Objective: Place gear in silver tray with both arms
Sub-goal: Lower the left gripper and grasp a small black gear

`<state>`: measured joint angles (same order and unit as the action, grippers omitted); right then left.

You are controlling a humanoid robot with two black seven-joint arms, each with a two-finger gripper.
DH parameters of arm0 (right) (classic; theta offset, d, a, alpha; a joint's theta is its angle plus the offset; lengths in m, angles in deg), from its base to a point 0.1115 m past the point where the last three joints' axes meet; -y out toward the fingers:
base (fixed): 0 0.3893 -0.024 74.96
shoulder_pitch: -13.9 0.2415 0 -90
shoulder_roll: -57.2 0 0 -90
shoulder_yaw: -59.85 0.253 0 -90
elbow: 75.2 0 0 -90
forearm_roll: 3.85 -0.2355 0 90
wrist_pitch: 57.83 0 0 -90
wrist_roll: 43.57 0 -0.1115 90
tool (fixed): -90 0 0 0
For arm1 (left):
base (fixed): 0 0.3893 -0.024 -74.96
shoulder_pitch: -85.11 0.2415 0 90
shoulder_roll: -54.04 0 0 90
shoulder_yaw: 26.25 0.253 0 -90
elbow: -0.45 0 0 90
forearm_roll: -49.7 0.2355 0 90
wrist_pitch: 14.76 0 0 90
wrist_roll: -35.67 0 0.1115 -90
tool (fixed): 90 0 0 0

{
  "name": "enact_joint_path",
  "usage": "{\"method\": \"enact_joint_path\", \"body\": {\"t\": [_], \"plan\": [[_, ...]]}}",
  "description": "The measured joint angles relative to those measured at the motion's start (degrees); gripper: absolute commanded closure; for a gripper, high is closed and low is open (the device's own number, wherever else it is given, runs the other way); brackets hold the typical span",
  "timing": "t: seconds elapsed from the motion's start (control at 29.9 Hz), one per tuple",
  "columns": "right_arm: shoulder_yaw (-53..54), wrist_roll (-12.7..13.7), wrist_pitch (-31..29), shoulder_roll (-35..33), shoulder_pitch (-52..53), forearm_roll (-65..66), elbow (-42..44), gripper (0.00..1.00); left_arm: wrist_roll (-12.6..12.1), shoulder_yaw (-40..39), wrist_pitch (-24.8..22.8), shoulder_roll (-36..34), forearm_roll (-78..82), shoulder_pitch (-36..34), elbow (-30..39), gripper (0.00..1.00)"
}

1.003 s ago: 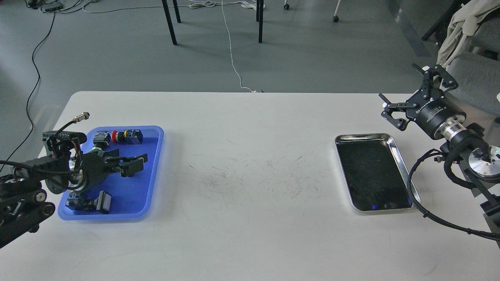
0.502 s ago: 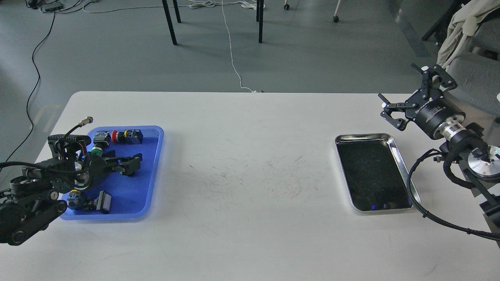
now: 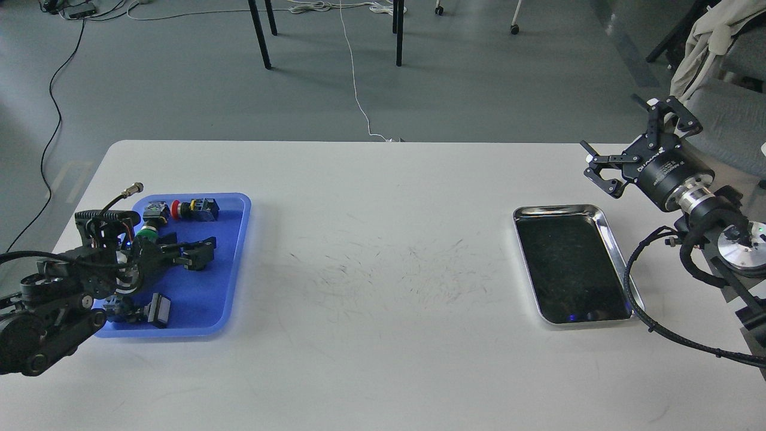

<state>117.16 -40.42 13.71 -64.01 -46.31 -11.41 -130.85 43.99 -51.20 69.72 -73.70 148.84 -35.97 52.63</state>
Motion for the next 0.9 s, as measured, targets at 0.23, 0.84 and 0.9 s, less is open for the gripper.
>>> {"method": "enact_joint_path", "body": {"t": [0.23, 0.84, 0.9], "plan": [[0.04, -0.16, 0.02, -0.03, 0.02, 0.00, 0.10, 0.01, 0.05, 3.14, 1.16, 0.20, -0.07, -0.40, -0.03, 0.26], [0.02, -0.25, -0.02, 0.01, 0.18, 0.00, 0.01, 0.01, 0.00, 4.67, 1.66, 0.15, -0.03, -0.54, -0.10, 0.61], [0.02, -0.25, -0.02, 0.01, 0.18, 0.00, 0.01, 0.01, 0.00, 4.73, 1.71, 0.14, -0.02, -0.55, -0.10, 0.66]]}}
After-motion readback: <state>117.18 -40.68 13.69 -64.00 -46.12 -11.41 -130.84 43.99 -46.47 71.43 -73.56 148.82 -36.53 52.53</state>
